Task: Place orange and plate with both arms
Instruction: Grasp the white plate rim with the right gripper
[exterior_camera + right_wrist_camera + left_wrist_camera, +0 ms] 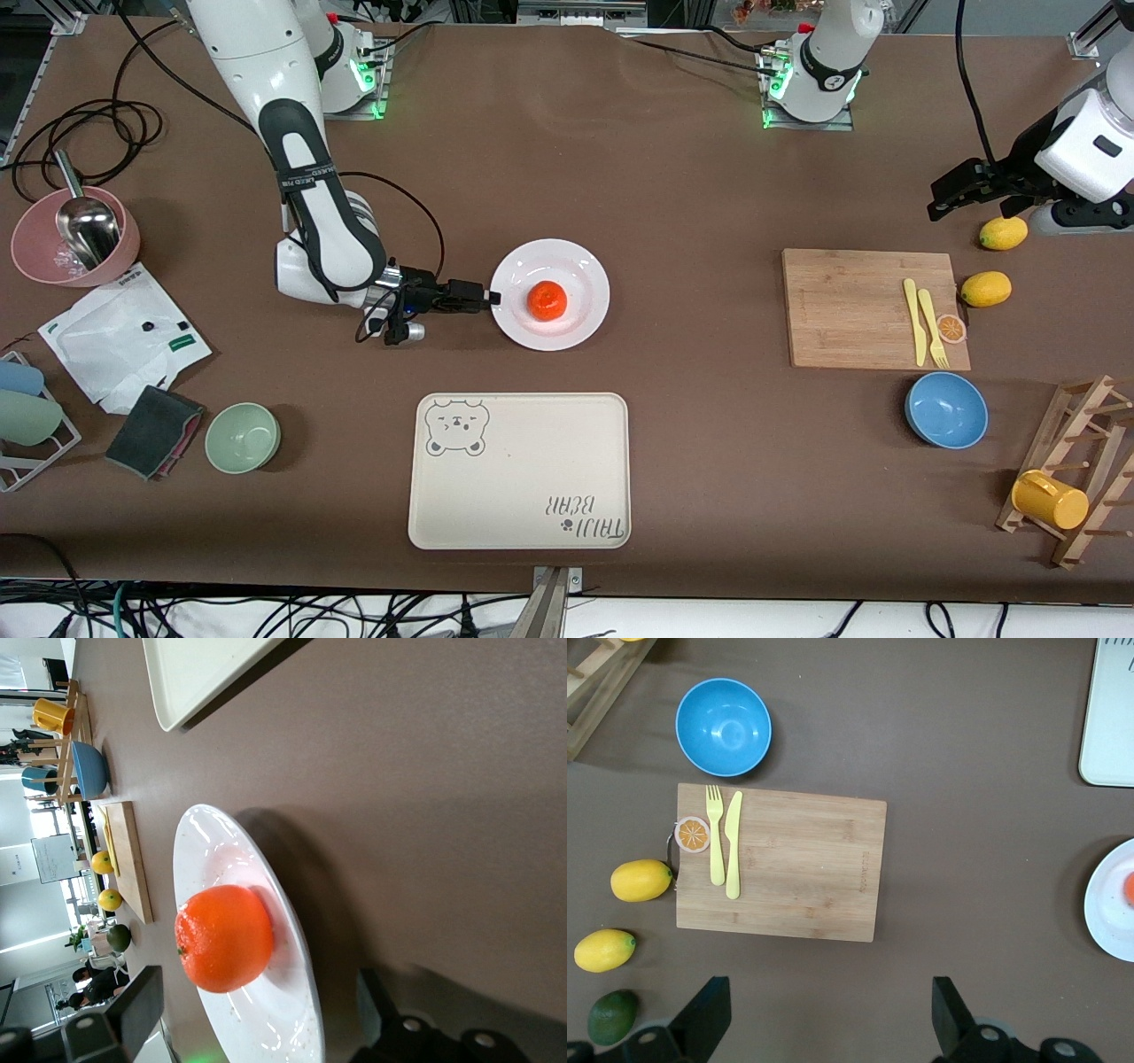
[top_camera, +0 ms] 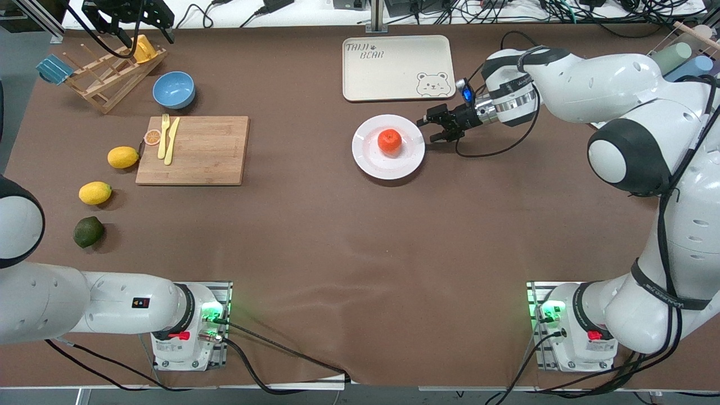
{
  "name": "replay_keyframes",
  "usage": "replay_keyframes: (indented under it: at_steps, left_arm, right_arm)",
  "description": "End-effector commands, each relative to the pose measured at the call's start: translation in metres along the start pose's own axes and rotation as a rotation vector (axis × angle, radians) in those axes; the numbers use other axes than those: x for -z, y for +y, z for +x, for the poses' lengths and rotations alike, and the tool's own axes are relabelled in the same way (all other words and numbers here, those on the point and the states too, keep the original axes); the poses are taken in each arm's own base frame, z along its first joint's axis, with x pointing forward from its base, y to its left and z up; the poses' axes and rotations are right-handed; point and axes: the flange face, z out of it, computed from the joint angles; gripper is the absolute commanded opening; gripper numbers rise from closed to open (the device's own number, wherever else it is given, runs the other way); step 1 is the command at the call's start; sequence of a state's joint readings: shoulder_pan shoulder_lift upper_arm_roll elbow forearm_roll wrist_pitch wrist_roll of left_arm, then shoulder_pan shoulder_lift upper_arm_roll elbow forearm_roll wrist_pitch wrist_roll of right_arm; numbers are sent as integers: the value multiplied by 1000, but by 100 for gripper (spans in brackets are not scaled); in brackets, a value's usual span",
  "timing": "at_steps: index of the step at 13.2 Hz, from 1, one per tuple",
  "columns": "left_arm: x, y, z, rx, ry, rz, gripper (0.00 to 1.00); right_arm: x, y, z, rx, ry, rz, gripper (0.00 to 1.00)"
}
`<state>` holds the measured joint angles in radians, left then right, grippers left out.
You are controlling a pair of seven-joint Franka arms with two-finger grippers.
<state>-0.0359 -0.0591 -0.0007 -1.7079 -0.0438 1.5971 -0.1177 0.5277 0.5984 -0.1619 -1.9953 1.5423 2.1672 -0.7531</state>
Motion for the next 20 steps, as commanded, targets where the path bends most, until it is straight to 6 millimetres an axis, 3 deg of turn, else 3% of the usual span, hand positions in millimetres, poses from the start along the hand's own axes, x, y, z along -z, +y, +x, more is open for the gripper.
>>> replay_keyframes:
  at_steps: [1, 4, 6, 7, 9, 11, 13, 20]
  left_arm:
    - [5, -2, 1, -20, -20, 15, 100]
    - [5, -3, 0, -22, -25, 15, 100]
    - [5, -2, 0, -22, -25, 15, 100]
    - [5, -2, 0, -22, -25, 15, 100]
    - [5, -2, 0, -22, -25, 15, 100]
    - [5, -2, 0, -24, -25, 15, 100]
    - [5, -2, 0, -22, -25, 15, 100]
    - [5, -2, 0, -24, -25, 15, 100]
  right_arm:
    - [-11, -3, 11, 24, 13, 10, 88]
    - [-19, -5, 17, 35, 10, 8, 79]
    - [-22, -6, 20, 43, 9, 10, 65]
    - [-25, -9, 20, 52, 6, 11, 56]
    - [-30, -10, 25, 66, 0, 11, 30]
    - [-34, -7, 31, 78, -4, 4, 22]
    - [-38, -6, 35, 97, -8, 8, 0]
    - [-24, -21, 59, 62, 32, 31, 0]
